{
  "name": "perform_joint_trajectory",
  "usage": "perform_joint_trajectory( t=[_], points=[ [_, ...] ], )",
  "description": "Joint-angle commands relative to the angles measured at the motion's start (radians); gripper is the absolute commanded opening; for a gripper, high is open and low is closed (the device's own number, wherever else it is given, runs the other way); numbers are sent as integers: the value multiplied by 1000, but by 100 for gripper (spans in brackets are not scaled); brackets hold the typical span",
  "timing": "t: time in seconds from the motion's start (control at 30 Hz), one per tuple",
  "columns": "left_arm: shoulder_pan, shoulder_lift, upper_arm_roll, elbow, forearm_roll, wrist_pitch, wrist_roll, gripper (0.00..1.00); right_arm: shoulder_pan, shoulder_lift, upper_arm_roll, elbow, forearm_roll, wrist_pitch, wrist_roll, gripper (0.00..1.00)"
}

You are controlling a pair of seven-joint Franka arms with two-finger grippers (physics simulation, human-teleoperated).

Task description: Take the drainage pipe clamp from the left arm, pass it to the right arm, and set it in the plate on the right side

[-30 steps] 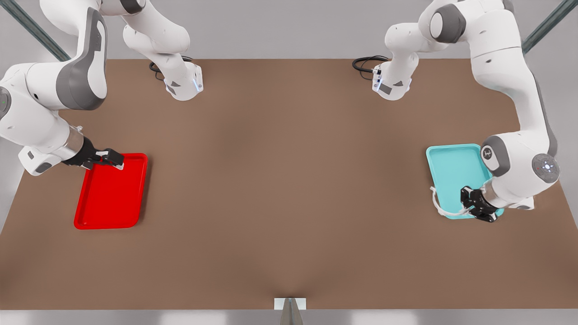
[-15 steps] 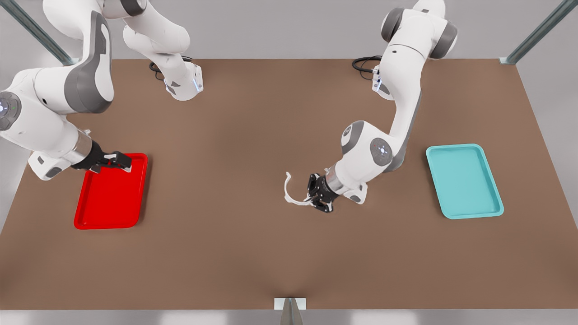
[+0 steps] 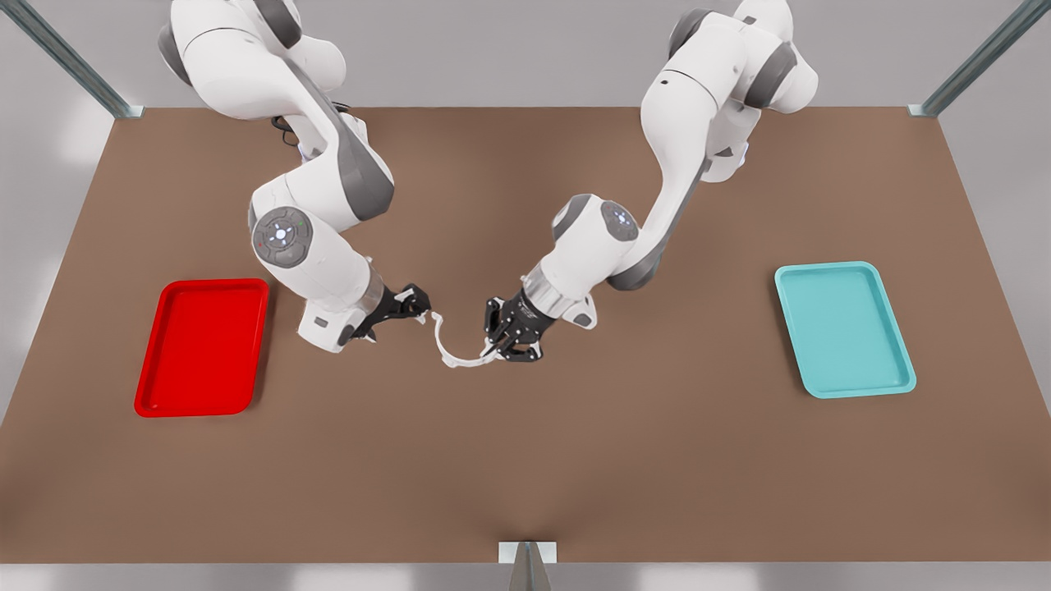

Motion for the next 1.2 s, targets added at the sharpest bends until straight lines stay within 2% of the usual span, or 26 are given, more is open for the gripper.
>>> perform_joint_trajectory(
  t=[0.0, 0.37, 0.53, 0.57, 0.6, 0.63, 0.67, 0.7, 0.8, 0.83, 0.87, 0.97, 1.03, 1.1, 1.17],
  points=[
    [-3, 0, 0, 1, 3, 62, -383, 21, 13, 16, 0, 1, -1, 150, 160, 100],
    [-6, 6, -1, 1, 0, 62, -400, 21, 62, 67, 0, -36, -18, 165, 169, 100],
    [-6, 6, -1, 1, 0, 62, -403, 21, 62, 62, -3, -82, -96, 156, 172, 100],
    [-6, 6, -1, 1, 0, 62, -406, 21, 63, 62, -3, -89, -96, 156, 172, 96],
    [-6, 6, -1, 1, 0, 62, -406, 21, 63, 62, -3, -97, -97, 157, 172, 83],
    [-6, 6, -1, 1, 0, 62, -408, 21, 60, 62, -3, -97, -110, 156, 172, 54],
    [-6, 6, -1, 1, -2, 62, -408, 21, 60, 62, -3, -97, -113, 157, 174, 30],
    [-6, 6, -1, 1, 0, 62, -408, 21, 62, 64, -3, -97, -117, 162, 174, 21],
    [-7, 6, -1, 1, 0, 62, -408, 21, 62, 64, -3, -97, -117, 168, 172, 21],
    [-20, 6, 0, 1, 4, 68, -401, 29, 63, 64, -3, -95, -142, 166, 172, 21],
    [-24, 7, 0, -1, 4, 75, -400, 100, 63, 64, -3, -95, -145, 168, 172, 21],
    [-23, 6, 2, -1, 7, 75, -395, 100, 60, 64, -3, -95, -145, 177, 164, 21],
    [-17, -8, 2, -1, 110, 68, -386, 100, 56, 64, -4, -95, -145, 174, 160, 21],
    [31, -31, 2, -1, 214, -29, -326, 100, 10, 52, 2, -118, -143, 166, 116, 21],
    [138, -51, -3, -1, 218, -228, 203, 100, -61, 3, 3, -204, -145, 168, 97, 21]
  ],
)
